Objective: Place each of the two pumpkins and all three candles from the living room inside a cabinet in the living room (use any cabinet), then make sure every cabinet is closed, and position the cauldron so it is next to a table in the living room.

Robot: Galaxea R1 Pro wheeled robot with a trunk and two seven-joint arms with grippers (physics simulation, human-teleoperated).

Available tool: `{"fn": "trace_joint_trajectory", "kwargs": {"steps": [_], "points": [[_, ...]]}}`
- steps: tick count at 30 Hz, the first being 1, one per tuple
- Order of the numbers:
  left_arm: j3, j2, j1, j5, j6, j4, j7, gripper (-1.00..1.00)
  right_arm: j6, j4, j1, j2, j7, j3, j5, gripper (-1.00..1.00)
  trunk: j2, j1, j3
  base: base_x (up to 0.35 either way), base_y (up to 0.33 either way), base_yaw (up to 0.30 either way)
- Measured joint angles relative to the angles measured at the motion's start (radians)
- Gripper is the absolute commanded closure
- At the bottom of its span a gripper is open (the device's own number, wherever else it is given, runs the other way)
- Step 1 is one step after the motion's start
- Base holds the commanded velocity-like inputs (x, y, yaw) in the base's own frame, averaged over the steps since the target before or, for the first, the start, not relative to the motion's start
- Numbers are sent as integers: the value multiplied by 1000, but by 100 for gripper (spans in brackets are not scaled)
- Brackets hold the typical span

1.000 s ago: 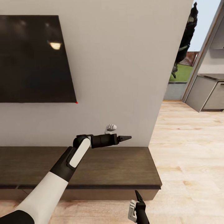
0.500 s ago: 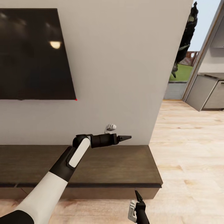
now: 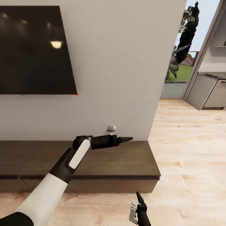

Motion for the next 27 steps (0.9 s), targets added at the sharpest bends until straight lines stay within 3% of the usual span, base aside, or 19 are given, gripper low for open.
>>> {"fn": "trace_joint_trajectory", "kwargs": {"steps": [16,27], "points": [[-1,-12,0,0,0,4,1,-100,8,-65,-20,5,3,0,1,-100,-112,61,-50,0,0,0],[-1,-12,0,2,0,-2,1,-100,11,-65,-100,5,6,0,2,-100,-189,103,-85,0,0,0]]}}
